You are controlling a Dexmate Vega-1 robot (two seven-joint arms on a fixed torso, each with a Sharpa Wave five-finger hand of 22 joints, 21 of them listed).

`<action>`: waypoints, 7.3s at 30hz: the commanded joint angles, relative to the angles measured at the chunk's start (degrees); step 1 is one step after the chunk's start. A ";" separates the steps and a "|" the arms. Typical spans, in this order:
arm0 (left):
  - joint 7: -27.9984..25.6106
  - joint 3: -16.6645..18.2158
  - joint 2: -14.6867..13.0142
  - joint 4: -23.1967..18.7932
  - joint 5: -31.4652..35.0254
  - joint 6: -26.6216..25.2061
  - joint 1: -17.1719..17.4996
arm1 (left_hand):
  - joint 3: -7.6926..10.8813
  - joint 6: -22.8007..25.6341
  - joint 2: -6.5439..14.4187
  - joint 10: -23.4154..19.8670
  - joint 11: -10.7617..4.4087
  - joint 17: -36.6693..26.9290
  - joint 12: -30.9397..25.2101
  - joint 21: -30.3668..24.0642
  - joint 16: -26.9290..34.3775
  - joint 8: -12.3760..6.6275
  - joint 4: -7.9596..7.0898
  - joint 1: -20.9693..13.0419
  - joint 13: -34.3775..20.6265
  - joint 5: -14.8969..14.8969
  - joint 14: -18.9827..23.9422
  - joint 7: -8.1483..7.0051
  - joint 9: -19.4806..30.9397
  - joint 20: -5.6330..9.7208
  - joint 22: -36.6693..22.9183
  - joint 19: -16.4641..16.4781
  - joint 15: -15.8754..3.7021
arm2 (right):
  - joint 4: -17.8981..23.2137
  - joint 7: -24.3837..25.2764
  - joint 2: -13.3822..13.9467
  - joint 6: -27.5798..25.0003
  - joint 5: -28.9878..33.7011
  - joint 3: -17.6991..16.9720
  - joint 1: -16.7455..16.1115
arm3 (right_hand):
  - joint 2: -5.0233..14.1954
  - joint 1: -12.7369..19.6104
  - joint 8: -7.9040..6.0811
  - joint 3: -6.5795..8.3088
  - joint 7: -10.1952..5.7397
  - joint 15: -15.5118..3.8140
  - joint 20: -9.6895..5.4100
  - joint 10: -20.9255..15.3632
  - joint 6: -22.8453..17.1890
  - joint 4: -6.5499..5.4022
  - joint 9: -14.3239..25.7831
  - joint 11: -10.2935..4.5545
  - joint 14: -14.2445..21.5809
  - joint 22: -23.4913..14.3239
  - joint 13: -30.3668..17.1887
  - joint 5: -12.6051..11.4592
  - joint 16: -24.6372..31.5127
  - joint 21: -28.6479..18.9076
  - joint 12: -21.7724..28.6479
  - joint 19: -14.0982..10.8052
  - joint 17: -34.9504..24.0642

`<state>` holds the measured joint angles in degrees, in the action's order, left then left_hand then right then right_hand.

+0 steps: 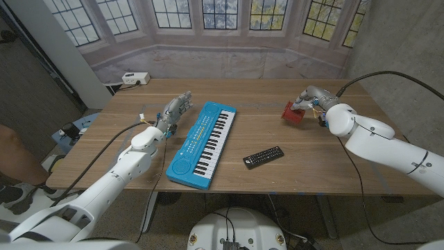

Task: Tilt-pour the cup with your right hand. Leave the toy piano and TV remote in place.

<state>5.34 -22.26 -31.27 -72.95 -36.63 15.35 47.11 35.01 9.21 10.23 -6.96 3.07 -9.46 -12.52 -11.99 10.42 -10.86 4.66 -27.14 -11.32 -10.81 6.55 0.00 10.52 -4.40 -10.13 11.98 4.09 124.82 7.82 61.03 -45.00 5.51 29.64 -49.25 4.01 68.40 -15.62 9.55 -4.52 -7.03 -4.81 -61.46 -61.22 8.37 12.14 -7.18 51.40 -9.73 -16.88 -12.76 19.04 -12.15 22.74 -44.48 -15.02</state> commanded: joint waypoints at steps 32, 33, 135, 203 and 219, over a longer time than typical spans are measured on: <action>0.02 0.57 0.72 1.05 -0.87 1.25 1.08 | 0.29 0.57 0.21 -0.60 0.09 -0.27 0.09 0.16 -0.11 -0.02 -0.14 -0.52 -0.15 -0.27 0.76 -0.03 0.24 -0.05 -0.04 0.66 0.08 | 2.54 -5.96 3.86 -3.09 2.11 1.66 1.92 | 0.67 0.27 -0.28 -0.48 -0.45 -5.83 -4.07 -0.40 -0.75 -0.12 0.16 -0.21 0.75 -0.28 -0.19 0.16 -0.59 0.26 -0.23 -0.43 -0.01; 0.04 0.60 0.70 0.97 -0.92 1.25 1.15 | 0.30 0.55 0.21 -0.61 0.13 -0.27 0.09 0.16 -0.11 -0.01 -0.15 -0.52 -0.15 -0.27 0.76 -0.02 0.24 -0.03 -0.04 0.68 0.06 | 2.46 -5.86 3.66 -3.03 2.07 1.64 1.91 | 0.70 0.30 -0.29 -0.45 -0.47 -5.86 -4.06 -0.40 -0.79 -0.11 0.16 -0.21 0.71 -0.28 -0.18 0.16 -0.64 0.25 -0.24 -0.45 0.01; 4.29 0.25 -1.27 0.75 -0.93 -0.82 -2.87 | 0.40 0.81 0.24 -0.82 0.00 -0.27 0.17 0.37 -0.11 0.02 -0.31 -0.72 -0.17 -0.23 0.83 0.12 0.25 -0.17 -0.04 0.73 0.04 | -20.29 35.62 -34.79 26.82 1.18 0.28 -4.85 | 0.95 0.35 0.03 -1.27 -0.08 -5.83 -3.99 -0.57 -0.94 -0.17 0.21 0.15 1.26 -0.26 -0.44 0.40 -0.97 0.50 -0.78 0.05 -0.32; -0.61 2.76 -5.50 -10.57 -2.29 -3.16 5.38 | 0.45 0.80 0.16 -0.87 0.13 -0.25 0.23 0.36 -0.12 0.05 -0.37 -0.77 -0.17 -0.23 0.96 0.15 0.25 -0.16 -0.07 0.98 0.07 | -40.90 49.15 -47.52 41.87 -4.13 -0.03 -3.13 | 1.24 1.06 0.08 -1.53 -0.55 -6.05 -4.45 -1.12 -1.44 0.06 0.24 -0.07 1.38 -0.27 -0.42 0.70 -1.00 0.48 -1.04 0.12 -0.76; -2.11 2.69 -5.32 -11.94 -2.09 -3.60 6.27 | 0.45 0.83 0.24 -0.83 0.15 -0.28 0.25 0.36 -0.10 0.04 -0.41 -0.79 -0.17 -0.23 0.98 0.17 0.25 -0.16 -0.07 1.03 0.08 | -44.83 50.06 -48.74 44.25 -6.24 -0.65 -1.41 | 1.17 0.91 0.20 -1.74 -0.64 -5.97 -4.47 -1.13 -1.26 -0.05 0.26 -0.26 1.38 -0.27 -0.51 0.75 -1.13 0.50 -1.13 0.23 -0.77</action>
<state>4.07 -19.58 -36.67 -84.05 -38.85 11.98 52.79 35.25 9.72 10.47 -7.57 3.07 -9.46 -12.30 -11.66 10.42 -10.86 4.43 -27.38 -11.31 -10.81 7.07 -0.11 10.52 -4.40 -10.13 12.38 4.21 82.17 57.56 12.85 -1.80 0.44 29.22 -51.72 4.91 69.16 -15.32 8.05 -4.61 -7.13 -4.81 -62.19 -62.13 8.45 12.10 -7.30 52.13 -9.73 -17.15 -11.84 18.16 -11.66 21.63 -44.48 -15.57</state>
